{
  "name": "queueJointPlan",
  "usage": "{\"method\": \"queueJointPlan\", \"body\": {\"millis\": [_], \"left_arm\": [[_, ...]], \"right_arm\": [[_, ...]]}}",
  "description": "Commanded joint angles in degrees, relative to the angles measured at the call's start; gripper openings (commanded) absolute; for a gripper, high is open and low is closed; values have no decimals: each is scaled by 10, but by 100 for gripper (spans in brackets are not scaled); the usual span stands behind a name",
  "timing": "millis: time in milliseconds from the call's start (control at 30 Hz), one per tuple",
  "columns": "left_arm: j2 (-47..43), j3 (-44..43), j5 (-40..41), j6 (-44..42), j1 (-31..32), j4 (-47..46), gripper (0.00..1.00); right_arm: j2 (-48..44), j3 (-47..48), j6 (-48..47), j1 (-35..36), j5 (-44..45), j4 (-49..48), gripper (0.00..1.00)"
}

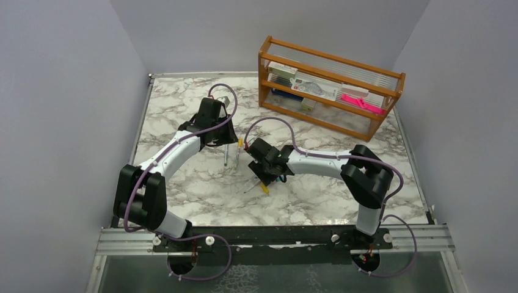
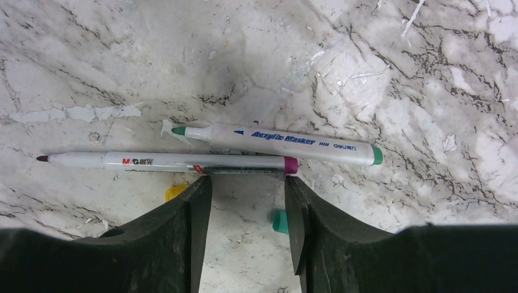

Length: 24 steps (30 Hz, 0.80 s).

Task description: Insert the pens into the pen caps

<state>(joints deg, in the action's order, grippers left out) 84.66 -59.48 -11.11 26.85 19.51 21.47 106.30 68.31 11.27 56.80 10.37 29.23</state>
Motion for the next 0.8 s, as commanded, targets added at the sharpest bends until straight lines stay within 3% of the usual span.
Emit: {"method": "queueJointPlan", "body": {"millis": [0,433,767], "left_arm": [[-13,5,-13,0,-1,-10,22],[-19,16,-6,-10,-1,-14,22],[-31,25,1,-13,-5,-14,22]], "right_arm": [[-3,16,2,11,0,15,47],[-19,3,-70,34,-17,-38,68],[-5,-10,-134,38,-17,-64,70]]}}
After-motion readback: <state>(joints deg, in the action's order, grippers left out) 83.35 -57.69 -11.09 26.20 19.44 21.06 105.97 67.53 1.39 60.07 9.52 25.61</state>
